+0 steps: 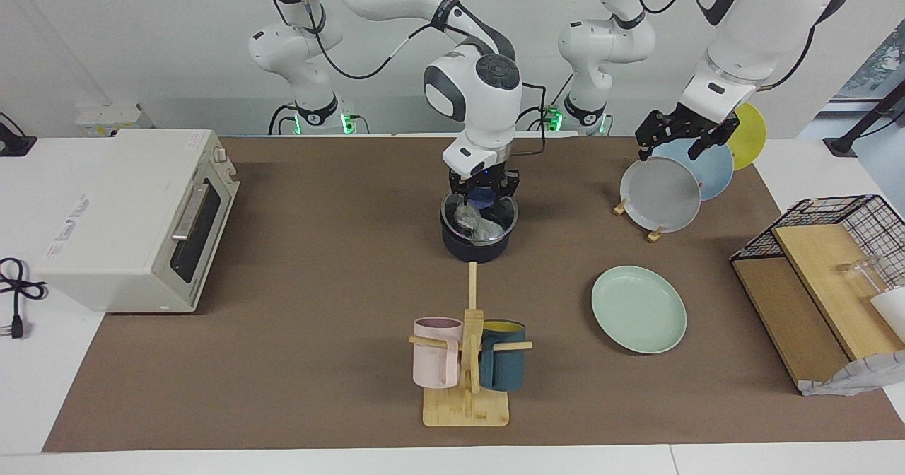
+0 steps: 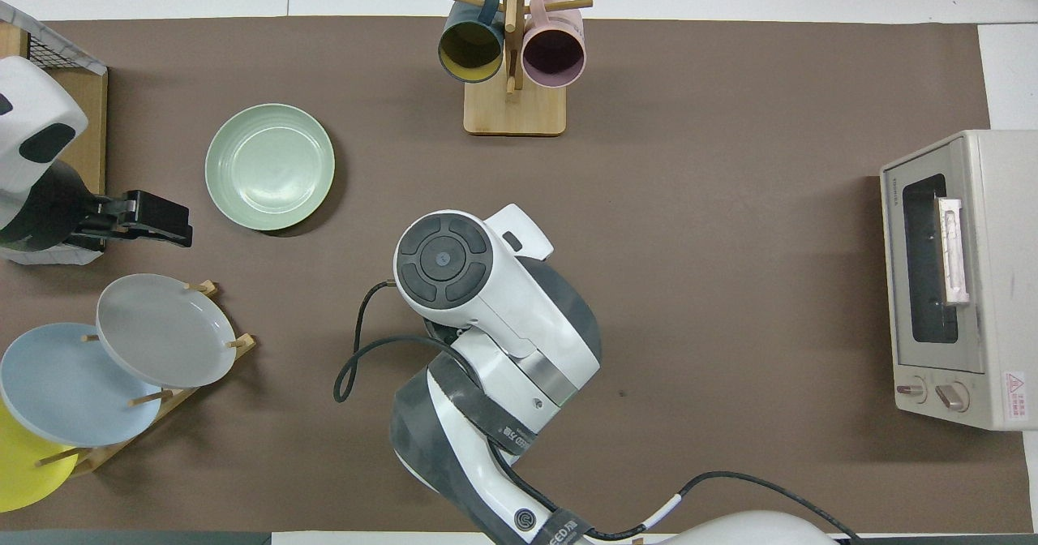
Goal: Transfer vermicelli from plate to pot
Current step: 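Lift the glass lid with the right gripper and lower it onto the saucepan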
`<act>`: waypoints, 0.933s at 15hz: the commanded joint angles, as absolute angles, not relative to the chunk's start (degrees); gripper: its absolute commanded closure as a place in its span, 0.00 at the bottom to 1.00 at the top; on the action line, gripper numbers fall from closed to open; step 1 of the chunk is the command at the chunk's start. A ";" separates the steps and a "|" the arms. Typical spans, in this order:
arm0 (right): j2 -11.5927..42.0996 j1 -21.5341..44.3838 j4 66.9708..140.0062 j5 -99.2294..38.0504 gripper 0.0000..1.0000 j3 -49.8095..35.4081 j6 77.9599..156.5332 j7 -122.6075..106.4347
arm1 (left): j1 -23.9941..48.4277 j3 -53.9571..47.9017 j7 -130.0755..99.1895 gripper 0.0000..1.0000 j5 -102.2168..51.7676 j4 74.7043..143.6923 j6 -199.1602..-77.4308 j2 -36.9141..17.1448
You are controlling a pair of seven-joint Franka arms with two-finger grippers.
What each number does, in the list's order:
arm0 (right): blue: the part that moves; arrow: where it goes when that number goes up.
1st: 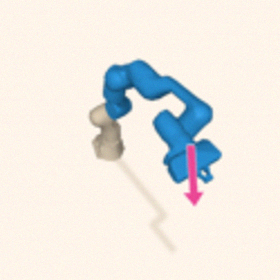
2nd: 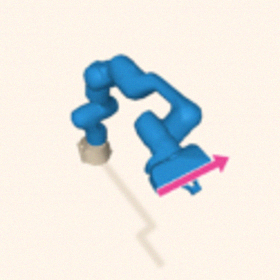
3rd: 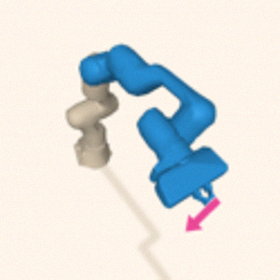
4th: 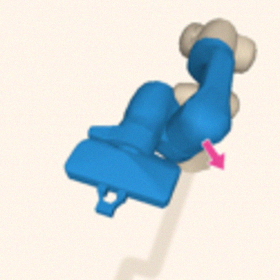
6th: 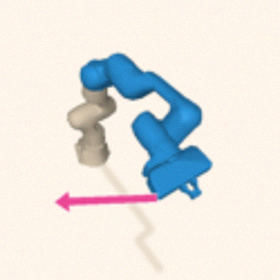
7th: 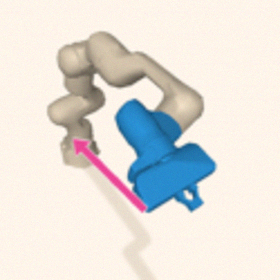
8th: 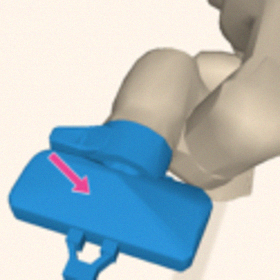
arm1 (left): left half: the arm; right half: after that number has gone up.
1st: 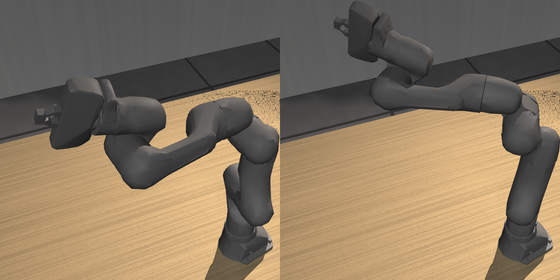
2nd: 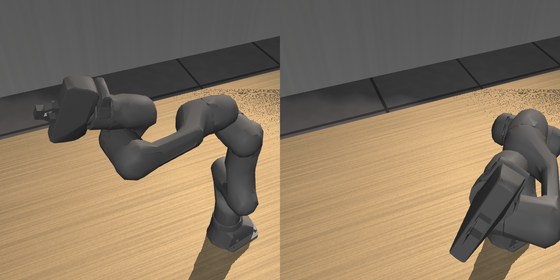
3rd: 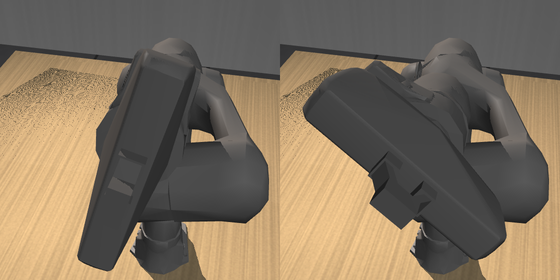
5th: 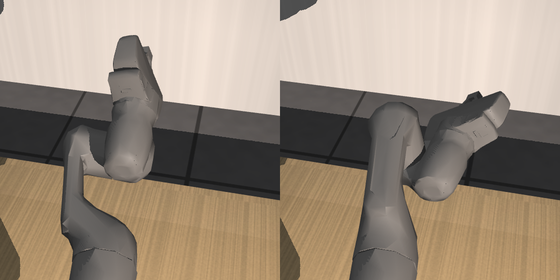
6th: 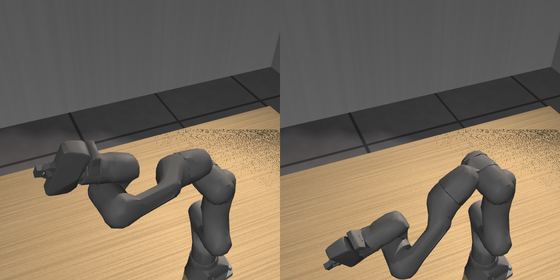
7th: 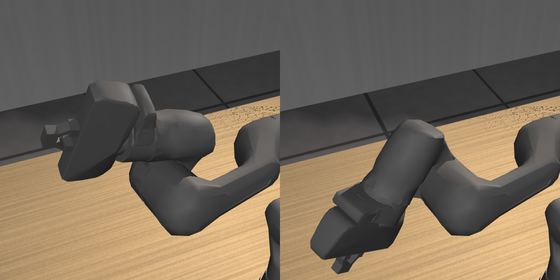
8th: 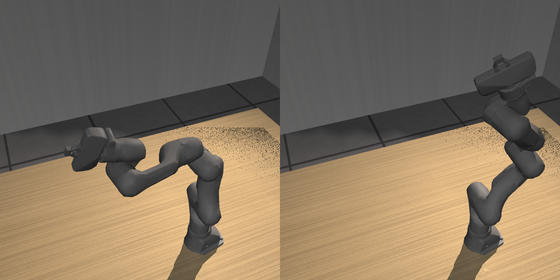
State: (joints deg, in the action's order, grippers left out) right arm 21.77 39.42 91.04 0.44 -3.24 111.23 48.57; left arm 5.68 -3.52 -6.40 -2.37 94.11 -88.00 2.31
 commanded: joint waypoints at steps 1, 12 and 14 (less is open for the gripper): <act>22.15 39.55 90.70 0.88 0.78 -3.34 111.71 49.92 | 5.80 -3.08 -6.24 0.00 -2.72 94.22 -87.54 2.81; 22.24 39.38 93.43 0.70 0.71 -3.34 115.67 50.10 | 5.80 -3.08 -6.24 0.00 -2.72 94.22 -87.54 2.81; 22.24 39.20 93.43 0.70 0.61 -3.34 115.58 50.10 | 5.80 -3.08 -6.24 0.00 -2.72 94.22 -87.54 2.81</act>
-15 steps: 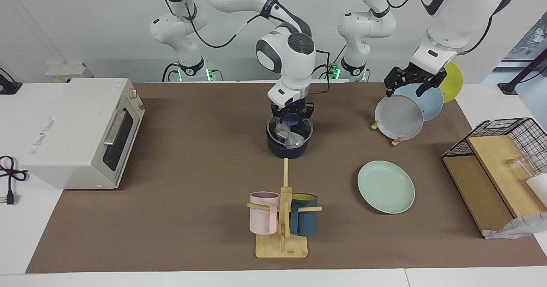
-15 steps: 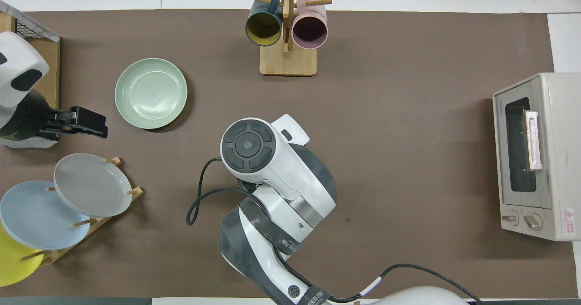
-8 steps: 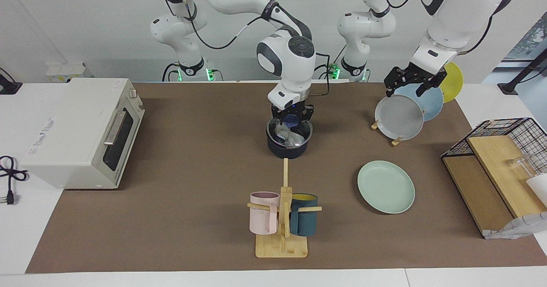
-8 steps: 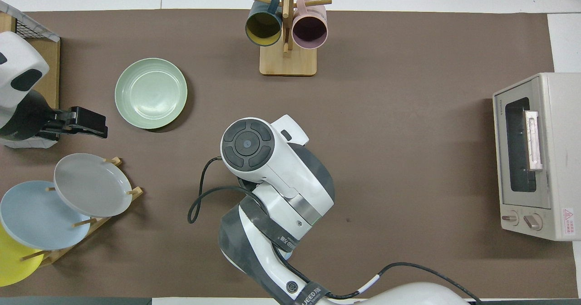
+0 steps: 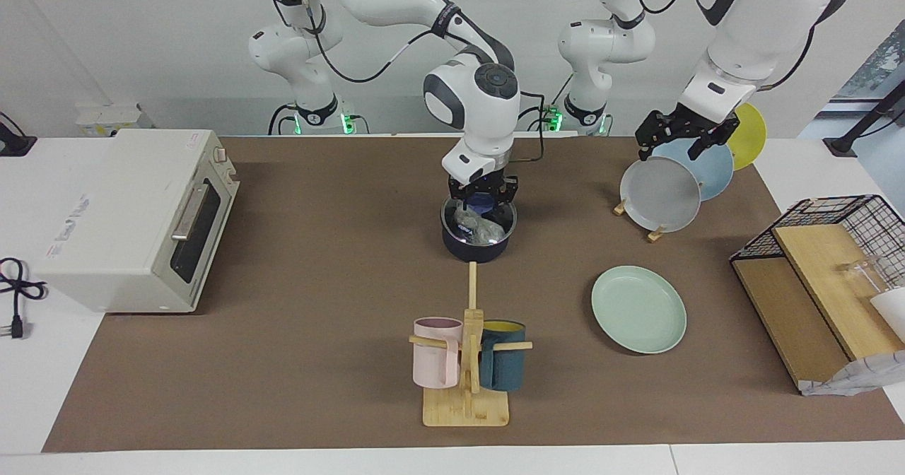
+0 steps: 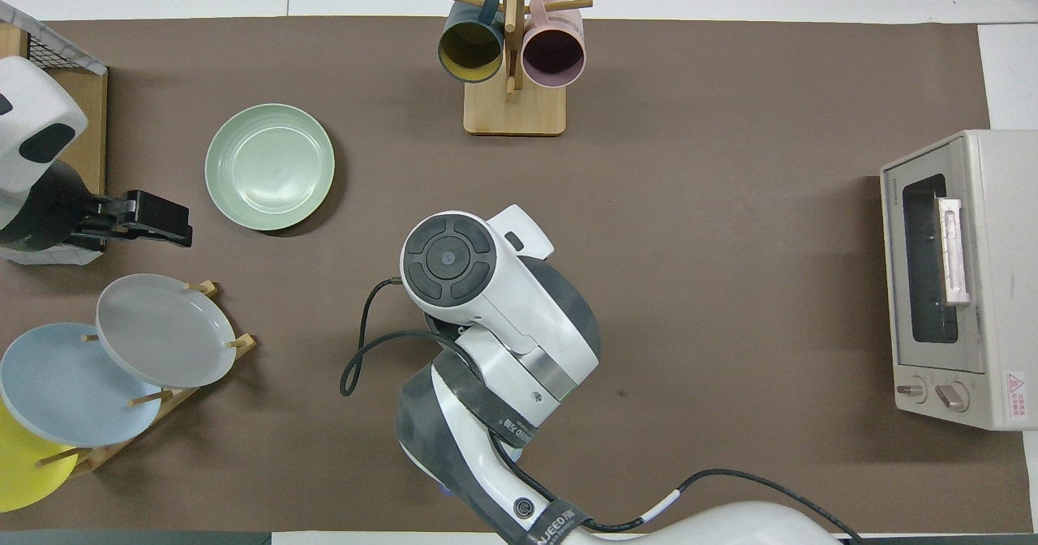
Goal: Transfer vermicelli from plate to pot
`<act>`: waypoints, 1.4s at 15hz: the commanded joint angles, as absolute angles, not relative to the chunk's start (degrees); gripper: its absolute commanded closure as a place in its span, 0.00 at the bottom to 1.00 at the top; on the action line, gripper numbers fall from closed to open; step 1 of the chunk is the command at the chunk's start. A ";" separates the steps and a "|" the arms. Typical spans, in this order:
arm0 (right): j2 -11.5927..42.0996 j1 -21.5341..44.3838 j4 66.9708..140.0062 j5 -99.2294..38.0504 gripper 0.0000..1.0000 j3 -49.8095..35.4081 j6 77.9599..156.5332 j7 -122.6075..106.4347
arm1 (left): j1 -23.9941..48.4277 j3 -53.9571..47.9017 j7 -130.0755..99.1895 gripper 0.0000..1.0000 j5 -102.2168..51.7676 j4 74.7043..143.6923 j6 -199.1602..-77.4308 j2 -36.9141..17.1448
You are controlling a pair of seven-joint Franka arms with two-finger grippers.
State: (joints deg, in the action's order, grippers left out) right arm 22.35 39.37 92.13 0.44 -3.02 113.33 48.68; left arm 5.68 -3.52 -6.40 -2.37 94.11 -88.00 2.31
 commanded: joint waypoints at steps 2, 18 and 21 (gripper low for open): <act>22.24 38.94 93.43 0.70 0.44 -3.34 115.58 50.10 | 5.80 -3.08 -6.24 0.00 -2.72 94.22 -87.54 2.81; 6.52 19.09 90.09 1.67 0.00 -2.81 94.94 26.12 | 5.80 -3.08 -6.24 0.00 -2.72 94.22 -87.54 2.81; 2.82 14.16 89.04 1.58 0.00 -2.46 88.09 18.22 | 5.80 -3.08 -6.24 0.00 -2.72 94.22 -87.54 2.81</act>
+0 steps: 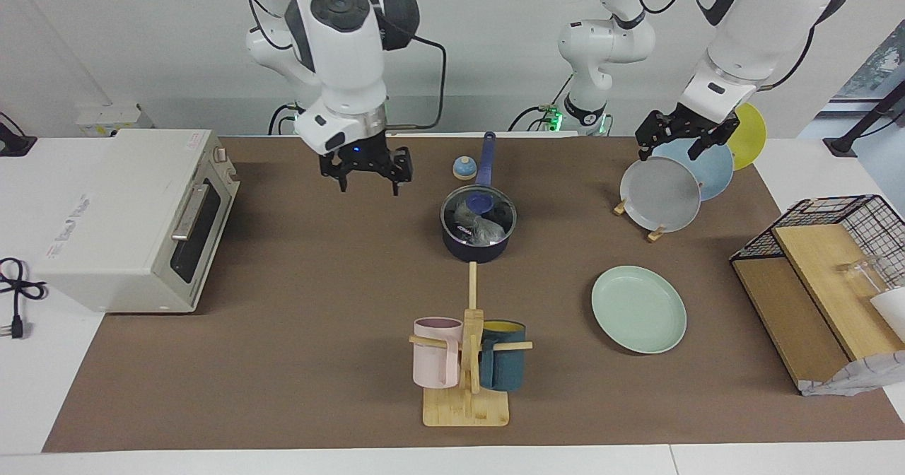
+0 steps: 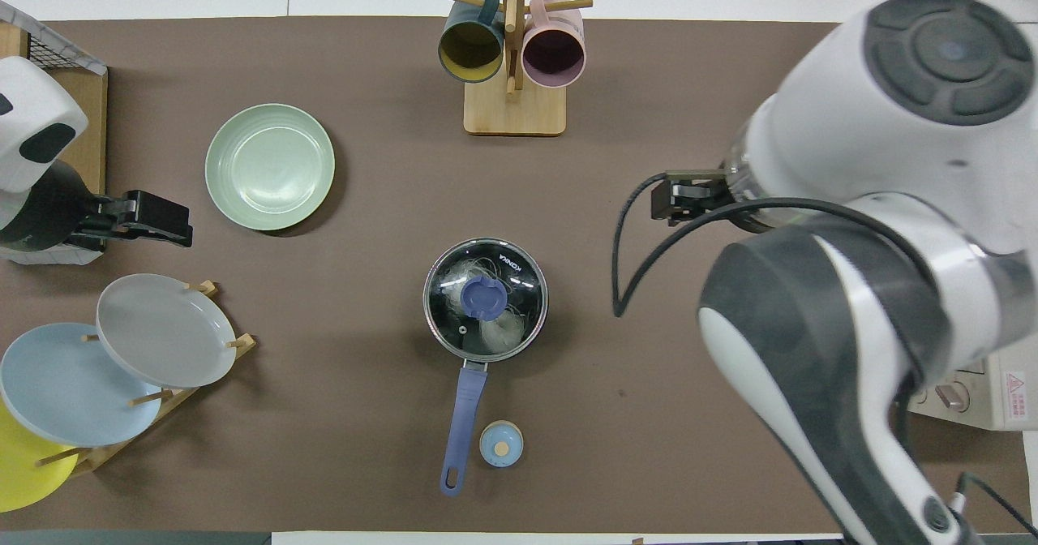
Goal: Transfer vermicelli from plate to pot
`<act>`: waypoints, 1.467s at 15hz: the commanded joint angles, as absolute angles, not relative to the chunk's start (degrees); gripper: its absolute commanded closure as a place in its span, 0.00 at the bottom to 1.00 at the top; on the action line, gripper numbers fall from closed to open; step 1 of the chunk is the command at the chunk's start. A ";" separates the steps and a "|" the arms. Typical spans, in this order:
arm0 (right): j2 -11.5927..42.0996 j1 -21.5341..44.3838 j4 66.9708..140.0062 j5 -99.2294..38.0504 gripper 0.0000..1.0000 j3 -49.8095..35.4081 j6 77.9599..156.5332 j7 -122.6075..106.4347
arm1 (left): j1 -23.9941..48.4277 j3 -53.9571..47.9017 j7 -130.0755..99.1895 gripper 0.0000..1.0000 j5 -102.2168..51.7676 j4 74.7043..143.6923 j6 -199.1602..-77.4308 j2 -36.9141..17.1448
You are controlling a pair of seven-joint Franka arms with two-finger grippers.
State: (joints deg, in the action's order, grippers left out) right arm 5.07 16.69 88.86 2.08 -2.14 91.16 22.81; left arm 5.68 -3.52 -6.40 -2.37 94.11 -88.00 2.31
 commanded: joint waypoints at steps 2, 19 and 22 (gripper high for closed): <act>2.37 10.39 85.88 1.58 0.00 -2.55 82.73 12.94 | 5.80 -3.08 -6.24 0.00 -2.72 94.22 -87.54 2.81; 2.46 4.13 87.10 0.09 0.00 1.76 80.33 -1.23 | 5.80 -3.08 -6.24 0.00 -2.72 94.22 -87.54 2.81; 4.57 4.57 85.79 0.09 0.00 2.29 79.20 -2.55 | 5.80 -3.08 -6.24 0.00 -2.72 94.22 -87.54 2.81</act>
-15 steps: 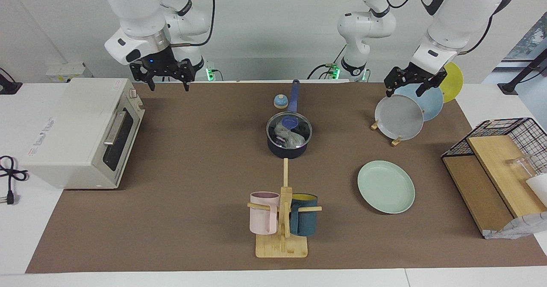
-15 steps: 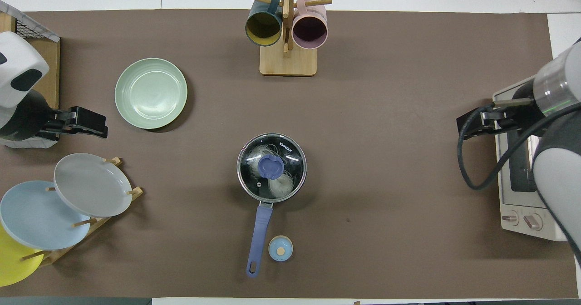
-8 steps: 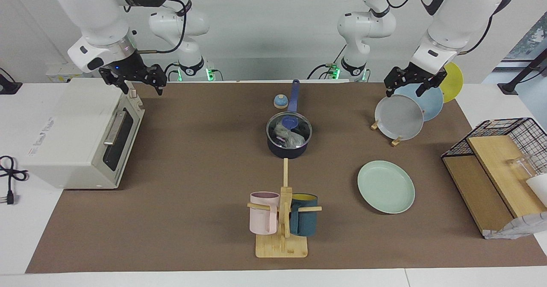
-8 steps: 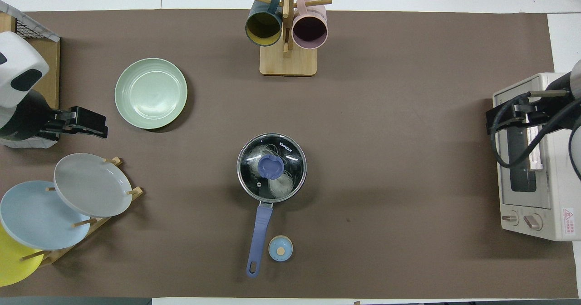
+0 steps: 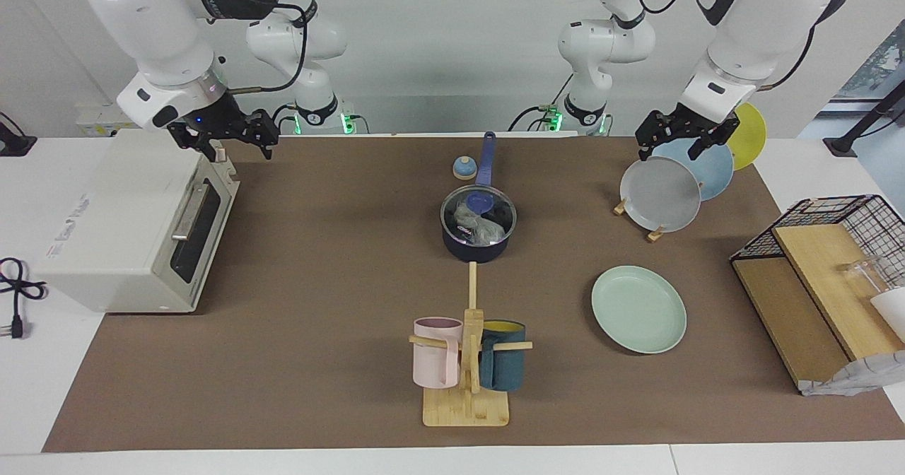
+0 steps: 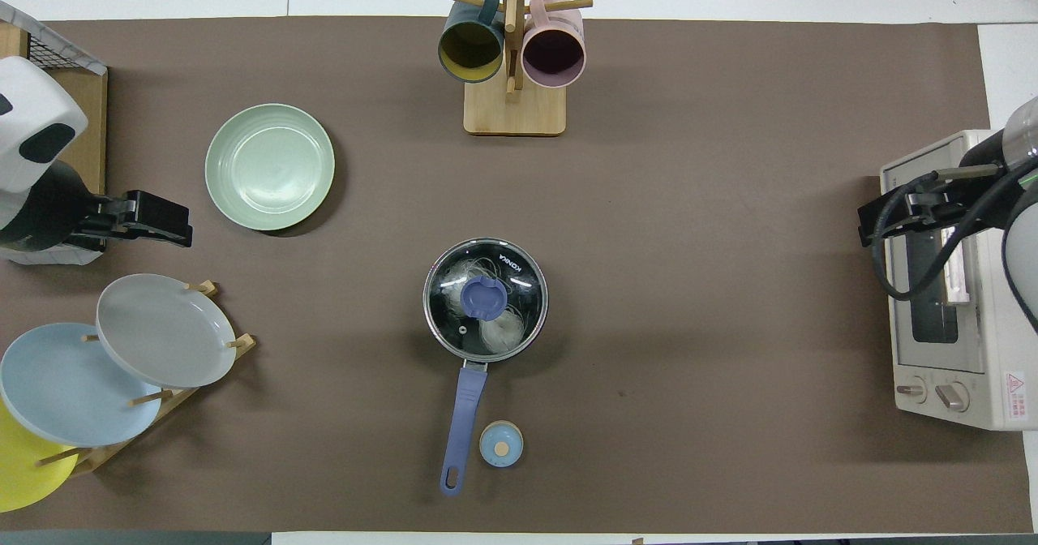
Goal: Transfer vermicelli from plate to pot
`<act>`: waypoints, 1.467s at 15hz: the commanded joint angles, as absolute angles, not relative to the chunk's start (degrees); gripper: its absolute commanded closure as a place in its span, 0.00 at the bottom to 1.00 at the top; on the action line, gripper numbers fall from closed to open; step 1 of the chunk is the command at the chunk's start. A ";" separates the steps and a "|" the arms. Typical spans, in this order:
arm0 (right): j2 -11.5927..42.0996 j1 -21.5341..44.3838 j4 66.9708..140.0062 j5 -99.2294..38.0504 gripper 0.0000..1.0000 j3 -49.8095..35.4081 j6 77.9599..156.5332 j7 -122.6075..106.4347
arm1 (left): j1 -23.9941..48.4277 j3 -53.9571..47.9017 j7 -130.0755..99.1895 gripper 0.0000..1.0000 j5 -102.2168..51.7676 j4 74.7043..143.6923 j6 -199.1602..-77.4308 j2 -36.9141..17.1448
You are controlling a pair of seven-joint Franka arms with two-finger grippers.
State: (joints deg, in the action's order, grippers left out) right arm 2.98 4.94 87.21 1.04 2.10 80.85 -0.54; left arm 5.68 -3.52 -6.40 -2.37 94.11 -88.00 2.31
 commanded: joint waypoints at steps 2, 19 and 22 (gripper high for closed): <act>4.22 4.83 85.52 0.00 0.00 2.46 78.49 -2.55 | 5.80 -3.08 -6.24 0.00 -2.72 94.22 -87.54 2.81; 0.44 6.24 88.33 0.00 0.00 4.48 83.39 -2.29 | 5.80 -3.08 -6.24 0.00 -2.72 94.22 -87.54 2.81; 0.35 6.24 88.33 0.00 0.00 4.48 83.50 -2.55 | 5.80 -3.08 -6.24 0.00 -2.72 94.22 -87.54 2.81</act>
